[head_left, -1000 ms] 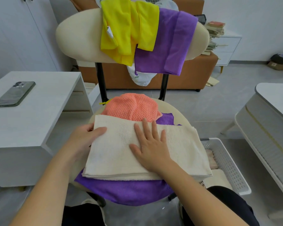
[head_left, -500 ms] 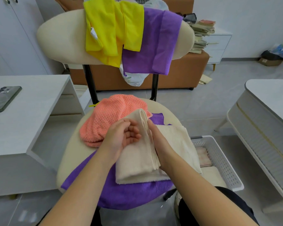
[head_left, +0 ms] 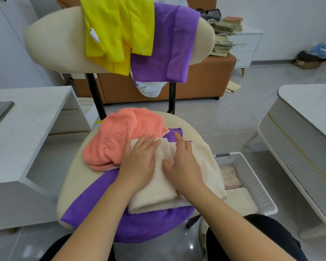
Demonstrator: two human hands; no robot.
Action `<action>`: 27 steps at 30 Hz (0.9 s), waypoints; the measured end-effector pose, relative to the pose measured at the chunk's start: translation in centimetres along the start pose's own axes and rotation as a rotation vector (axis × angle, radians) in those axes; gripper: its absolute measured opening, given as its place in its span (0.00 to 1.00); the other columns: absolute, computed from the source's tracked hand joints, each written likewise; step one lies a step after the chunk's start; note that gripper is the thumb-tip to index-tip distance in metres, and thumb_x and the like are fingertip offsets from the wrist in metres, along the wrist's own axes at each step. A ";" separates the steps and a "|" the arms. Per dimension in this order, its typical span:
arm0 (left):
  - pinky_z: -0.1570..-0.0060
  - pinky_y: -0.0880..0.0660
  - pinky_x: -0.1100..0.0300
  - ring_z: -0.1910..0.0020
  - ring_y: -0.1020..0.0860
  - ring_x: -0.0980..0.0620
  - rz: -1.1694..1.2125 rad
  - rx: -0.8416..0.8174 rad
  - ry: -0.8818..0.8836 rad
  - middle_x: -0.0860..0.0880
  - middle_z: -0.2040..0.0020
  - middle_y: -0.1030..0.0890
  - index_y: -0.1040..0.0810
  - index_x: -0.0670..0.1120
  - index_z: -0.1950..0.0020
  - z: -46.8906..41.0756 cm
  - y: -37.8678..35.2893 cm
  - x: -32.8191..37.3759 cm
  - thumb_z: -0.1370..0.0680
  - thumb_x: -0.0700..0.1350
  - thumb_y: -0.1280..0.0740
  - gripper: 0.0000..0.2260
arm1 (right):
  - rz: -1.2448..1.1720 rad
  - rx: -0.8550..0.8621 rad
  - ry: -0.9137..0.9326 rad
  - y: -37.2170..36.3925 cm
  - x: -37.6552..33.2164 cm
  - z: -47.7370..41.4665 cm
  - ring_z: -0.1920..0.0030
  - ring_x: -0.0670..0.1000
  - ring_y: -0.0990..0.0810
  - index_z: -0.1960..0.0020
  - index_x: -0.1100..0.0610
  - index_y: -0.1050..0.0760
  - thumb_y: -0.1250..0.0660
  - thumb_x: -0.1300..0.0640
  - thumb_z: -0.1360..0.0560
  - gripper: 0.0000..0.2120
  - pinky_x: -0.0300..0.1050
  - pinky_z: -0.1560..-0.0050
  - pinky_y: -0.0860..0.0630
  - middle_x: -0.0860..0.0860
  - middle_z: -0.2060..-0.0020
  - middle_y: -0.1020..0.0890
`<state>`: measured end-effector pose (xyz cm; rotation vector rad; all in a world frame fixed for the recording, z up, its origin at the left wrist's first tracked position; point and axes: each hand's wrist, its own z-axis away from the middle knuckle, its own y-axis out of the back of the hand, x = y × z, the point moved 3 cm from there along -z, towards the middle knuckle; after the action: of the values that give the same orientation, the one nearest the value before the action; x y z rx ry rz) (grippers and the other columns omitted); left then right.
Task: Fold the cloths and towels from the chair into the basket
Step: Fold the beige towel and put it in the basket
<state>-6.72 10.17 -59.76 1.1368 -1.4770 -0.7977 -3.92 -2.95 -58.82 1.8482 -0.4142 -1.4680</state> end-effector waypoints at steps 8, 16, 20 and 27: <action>0.32 0.39 0.52 0.29 0.38 0.46 0.190 0.269 0.266 0.44 0.28 0.37 0.39 0.43 0.27 1.0 1.4 -0.2 0.26 0.44 0.31 0.30 | 0.483 -0.071 0.226 -1.3 0.6 -0.2 0.23 0.59 0.54 0.25 0.54 0.45 0.44 0.57 0.22 0.27 0.61 0.29 0.45 0.51 0.22 0.54; 0.61 0.35 0.57 0.57 0.28 0.50 0.482 0.060 0.678 0.53 0.58 0.28 0.33 0.43 0.45 1.8 3.1 -2.0 0.23 0.50 0.37 0.13 | 0.457 -0.189 0.176 -0.9 1.1 -0.2 0.23 0.57 0.56 0.24 0.50 0.51 0.53 0.51 0.19 0.24 0.58 0.27 0.50 0.52 0.23 0.55; 0.65 0.32 0.58 0.63 0.27 0.49 0.904 -0.038 0.682 0.47 0.61 0.25 0.25 0.42 0.53 1.2 2.8 -1.7 0.24 0.56 0.39 0.17 | 0.315 -0.118 0.210 0.1 1.4 -0.3 0.28 0.57 0.40 0.26 0.50 0.40 0.43 0.52 0.21 0.24 0.52 0.31 0.38 0.55 0.26 0.41; 0.57 0.23 0.62 0.54 0.20 0.50 1.325 -0.022 0.301 0.45 0.53 0.17 0.24 0.42 0.44 0.2 2.6 3.1 0.19 0.43 0.43 0.10 | -0.362 -0.227 -0.033 3.5 1.3 -0.6 0.61 0.45 0.27 0.47 0.51 0.21 0.40 0.58 0.23 0.10 0.40 0.56 0.31 0.47 0.57 0.21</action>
<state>-7.53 8.11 -56.35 0.0720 -1.5457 0.2755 -2.36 -6.01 -57.25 1.7791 0.0787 -1.7060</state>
